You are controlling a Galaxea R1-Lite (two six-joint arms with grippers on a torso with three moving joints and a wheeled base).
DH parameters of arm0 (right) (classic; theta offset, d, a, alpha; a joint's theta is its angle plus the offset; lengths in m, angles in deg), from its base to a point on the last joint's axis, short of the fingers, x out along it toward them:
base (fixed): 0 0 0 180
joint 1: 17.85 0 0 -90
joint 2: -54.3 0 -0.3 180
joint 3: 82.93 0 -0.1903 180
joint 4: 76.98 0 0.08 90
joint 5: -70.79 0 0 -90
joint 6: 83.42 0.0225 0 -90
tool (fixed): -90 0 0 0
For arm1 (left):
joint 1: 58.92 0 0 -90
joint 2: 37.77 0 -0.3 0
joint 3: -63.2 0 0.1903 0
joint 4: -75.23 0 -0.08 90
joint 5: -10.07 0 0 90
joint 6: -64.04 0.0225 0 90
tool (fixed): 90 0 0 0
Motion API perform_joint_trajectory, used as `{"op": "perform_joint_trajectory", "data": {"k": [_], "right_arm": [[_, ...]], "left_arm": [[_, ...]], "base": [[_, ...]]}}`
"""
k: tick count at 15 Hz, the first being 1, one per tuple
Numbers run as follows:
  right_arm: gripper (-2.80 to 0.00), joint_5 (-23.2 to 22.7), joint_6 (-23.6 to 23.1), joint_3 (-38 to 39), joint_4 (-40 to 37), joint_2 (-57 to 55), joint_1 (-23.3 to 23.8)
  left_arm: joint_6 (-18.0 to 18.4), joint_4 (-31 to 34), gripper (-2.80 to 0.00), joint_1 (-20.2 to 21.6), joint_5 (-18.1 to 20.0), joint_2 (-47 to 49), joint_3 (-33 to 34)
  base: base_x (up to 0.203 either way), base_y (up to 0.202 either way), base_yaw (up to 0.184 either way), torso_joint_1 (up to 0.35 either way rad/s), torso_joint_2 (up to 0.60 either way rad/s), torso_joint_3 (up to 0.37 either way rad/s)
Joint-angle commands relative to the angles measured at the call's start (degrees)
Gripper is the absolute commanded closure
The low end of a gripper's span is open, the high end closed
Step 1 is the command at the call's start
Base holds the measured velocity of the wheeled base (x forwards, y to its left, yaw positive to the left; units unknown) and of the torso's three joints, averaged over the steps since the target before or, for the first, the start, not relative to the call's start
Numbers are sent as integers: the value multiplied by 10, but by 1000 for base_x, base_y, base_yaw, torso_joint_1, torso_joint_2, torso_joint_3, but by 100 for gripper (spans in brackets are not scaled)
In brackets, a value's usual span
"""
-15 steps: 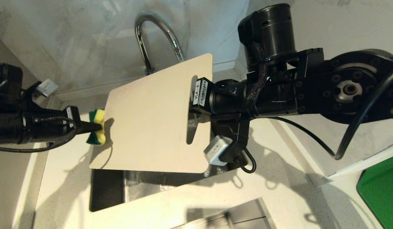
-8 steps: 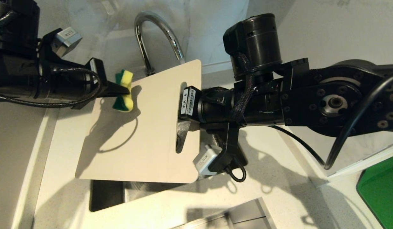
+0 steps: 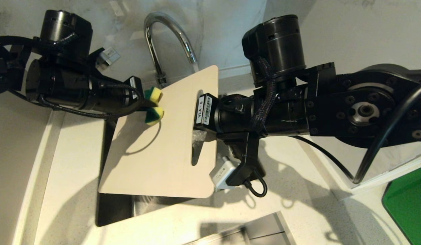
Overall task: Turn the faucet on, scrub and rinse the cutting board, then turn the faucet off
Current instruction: Scrub the cutting board underwater
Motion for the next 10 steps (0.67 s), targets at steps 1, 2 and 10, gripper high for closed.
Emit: {"op": "perform_joint_trajectory", "data": {"k": [1,2,10], "right_arm": [[0,-3,-9,7,2,10,-1],[0,-3,-9,8,2,10,-1],[0,-3,-4,8,1,22,0]], "left_arm": [[1,2,0,40,4,4,22],[3,1,0,60,11,-1,37],[67,-87,0,251,117,-20,186]], "base": [[0,0,0,0,0,0],[0,0,0,0,0,0],[0,0,0,0,0,0]]}}
